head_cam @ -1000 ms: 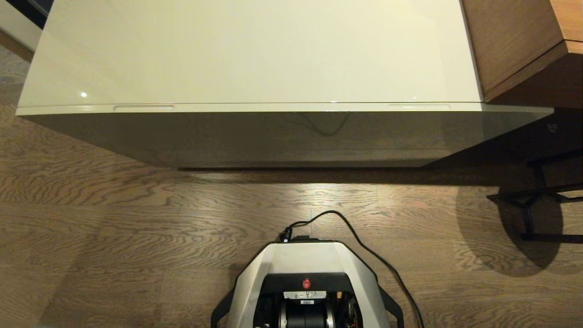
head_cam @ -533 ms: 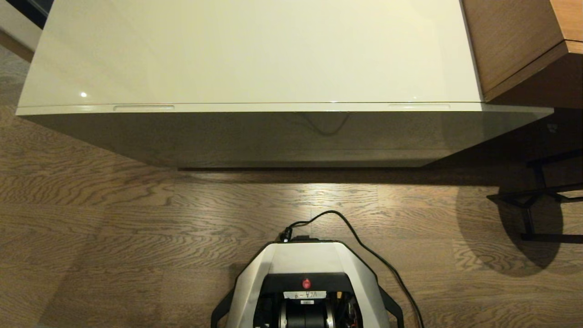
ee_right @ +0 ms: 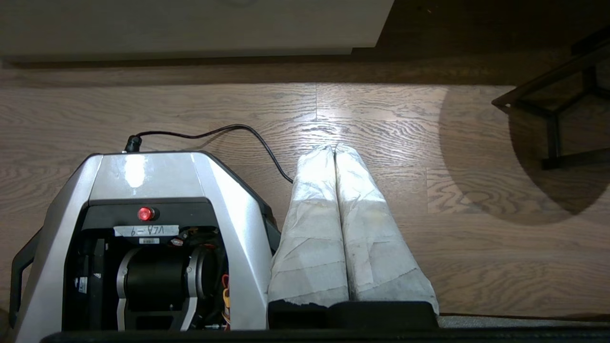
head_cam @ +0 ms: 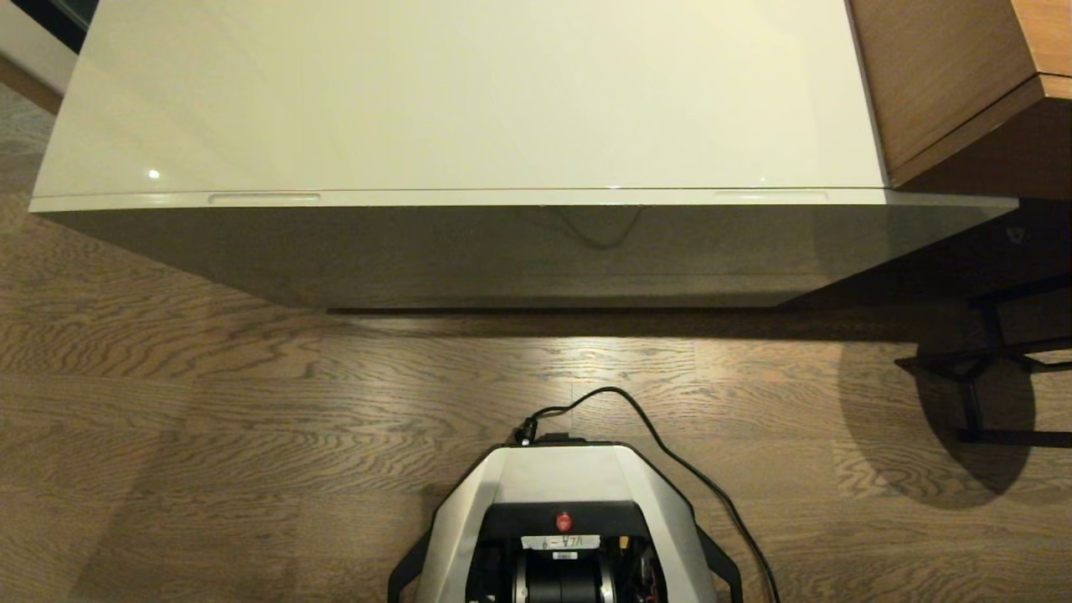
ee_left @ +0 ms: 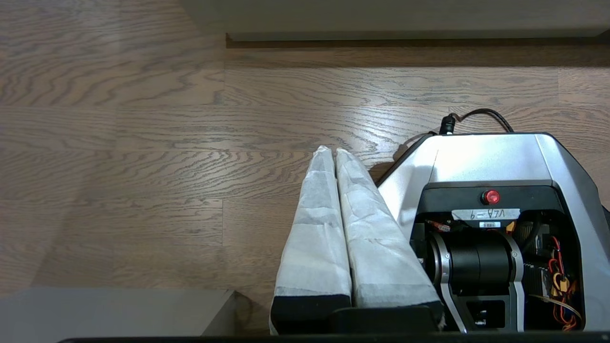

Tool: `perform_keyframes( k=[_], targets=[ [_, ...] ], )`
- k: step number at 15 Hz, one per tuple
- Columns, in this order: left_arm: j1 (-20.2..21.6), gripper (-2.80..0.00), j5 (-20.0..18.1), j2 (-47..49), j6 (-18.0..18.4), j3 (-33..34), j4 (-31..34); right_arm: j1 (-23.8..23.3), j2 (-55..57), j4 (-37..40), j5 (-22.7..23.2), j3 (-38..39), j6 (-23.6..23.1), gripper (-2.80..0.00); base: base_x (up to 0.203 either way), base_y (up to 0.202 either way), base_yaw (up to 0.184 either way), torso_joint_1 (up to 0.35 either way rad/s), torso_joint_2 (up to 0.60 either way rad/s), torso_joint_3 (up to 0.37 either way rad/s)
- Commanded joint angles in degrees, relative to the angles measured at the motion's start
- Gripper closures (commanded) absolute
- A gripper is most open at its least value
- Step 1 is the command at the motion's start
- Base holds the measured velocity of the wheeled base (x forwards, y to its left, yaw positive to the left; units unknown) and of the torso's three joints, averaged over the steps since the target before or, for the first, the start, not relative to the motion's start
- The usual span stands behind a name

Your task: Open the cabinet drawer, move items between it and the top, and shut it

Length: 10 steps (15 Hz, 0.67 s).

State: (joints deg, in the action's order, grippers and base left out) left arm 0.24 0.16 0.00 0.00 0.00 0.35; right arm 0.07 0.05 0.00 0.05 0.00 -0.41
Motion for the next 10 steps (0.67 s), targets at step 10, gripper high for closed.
perform_keyframes(
  k=[10],
  targets=[
    [-0.07,0.00,0.19,0.09,0.09,0.00,0.27,0.01,0.04,-0.09,-0.05,0.09,1.12,0.00,0.000,0.000,0.000,0.000,0.00,0.000]
  ],
)
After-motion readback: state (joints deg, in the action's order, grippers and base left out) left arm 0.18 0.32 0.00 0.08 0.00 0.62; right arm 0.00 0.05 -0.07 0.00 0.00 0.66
